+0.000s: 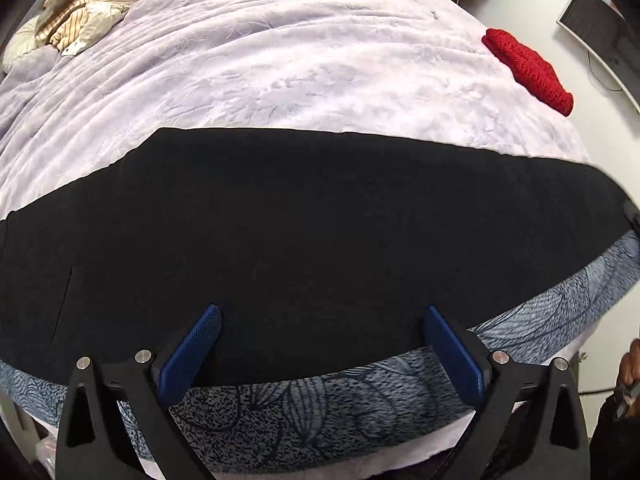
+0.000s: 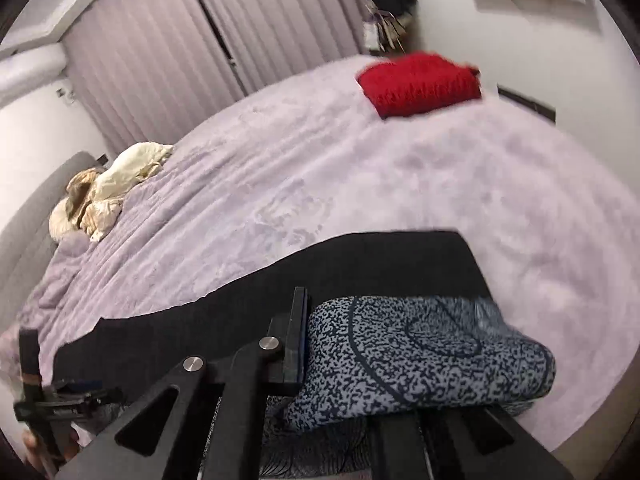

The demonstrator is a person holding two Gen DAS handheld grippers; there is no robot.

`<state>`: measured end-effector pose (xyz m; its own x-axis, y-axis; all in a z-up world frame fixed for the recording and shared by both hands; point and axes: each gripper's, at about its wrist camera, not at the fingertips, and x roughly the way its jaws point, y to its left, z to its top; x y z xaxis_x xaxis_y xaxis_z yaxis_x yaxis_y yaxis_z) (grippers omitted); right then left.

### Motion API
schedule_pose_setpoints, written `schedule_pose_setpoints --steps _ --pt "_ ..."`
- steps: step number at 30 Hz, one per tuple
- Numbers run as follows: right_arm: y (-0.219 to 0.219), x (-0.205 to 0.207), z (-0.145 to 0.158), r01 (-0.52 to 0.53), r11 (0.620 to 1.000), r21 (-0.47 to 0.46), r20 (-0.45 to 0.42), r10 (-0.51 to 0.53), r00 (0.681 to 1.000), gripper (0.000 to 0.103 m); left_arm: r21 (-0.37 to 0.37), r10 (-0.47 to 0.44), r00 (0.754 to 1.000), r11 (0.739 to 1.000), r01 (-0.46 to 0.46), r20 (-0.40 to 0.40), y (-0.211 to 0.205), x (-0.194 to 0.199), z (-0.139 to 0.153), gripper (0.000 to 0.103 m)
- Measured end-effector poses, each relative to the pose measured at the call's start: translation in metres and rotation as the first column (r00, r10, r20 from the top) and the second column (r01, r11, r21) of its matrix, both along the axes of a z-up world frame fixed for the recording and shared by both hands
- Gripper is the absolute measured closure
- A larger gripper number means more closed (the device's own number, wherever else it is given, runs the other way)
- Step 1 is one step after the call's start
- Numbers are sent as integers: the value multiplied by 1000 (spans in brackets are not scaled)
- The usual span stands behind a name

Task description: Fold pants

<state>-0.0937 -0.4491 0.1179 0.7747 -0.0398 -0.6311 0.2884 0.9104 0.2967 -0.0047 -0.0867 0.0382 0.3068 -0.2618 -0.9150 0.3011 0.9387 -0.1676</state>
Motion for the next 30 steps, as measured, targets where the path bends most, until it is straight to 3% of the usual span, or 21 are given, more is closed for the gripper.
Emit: schedule_pose_setpoints --steps 2,4,7,9,11,13,15,18,20,23,25,26,28,30 --pt "14 -15 25 -31 996 -86 43 35 998 95 -2 -22 1000 1000 22 -14 -5 -1 -4 1" --pt "14 -20 26 -29 994 -104 10 31 999 95 41 -26 1000 999 26 -5 -13 -1 -12 1" --pt "0 -4 -16 -3 994 -105 -120 -10 993 94 124 -46 999 991 43 15 -28 -3 -20 1" --pt "-7 5 -52 27 996 -81 -225 -45 973 94 132 -66 998 989 63 16 -33 -6 -18 1" --pt "-10 4 -70 50 997 -56 -252 -63 966 94 122 -60 998 991 59 6 -30 -6 -15 1" --pt "-2 0 -54 62 994 -93 -227 -82 970 95 107 -54 998 993 55 -9 -25 -6 -9 1" --pt "11 -8 -16 47 987 -154 -151 -71 986 95 99 -49 999 994 47 12 -17 -8 0 1" --pt "28 -18 36 28 973 -230 -62 -43 997 95 121 10 996 993 -20 84 3 -8 14 1" --pt "37 -18 50 17 960 -280 -52 -33 998 95 168 80 990 981 -99 118 22 -4 14 1" --pt "32 -1 18 19 951 -310 -150 -69 986 95 325 185 977 922 -210 108 52 9 -13 1" --pt "19 9 -22 20 963 -267 -241 -87 967 95 221 220 974 948 -228 60 78 9 -17 0" --pt "15 12 -40 25 963 -267 -278 -101 955 95 214 229 972 948 -236 57 87 8 -16 0" --pt "11 14 -68 22 963 -267 -320 -110 941 95 276 249 963 923 -268 104 106 7 -11 0" --pt "10 13 -75 20 958 -287 -313 -113 943 95 306 288 951 901 -309 113 131 10 -11 0"
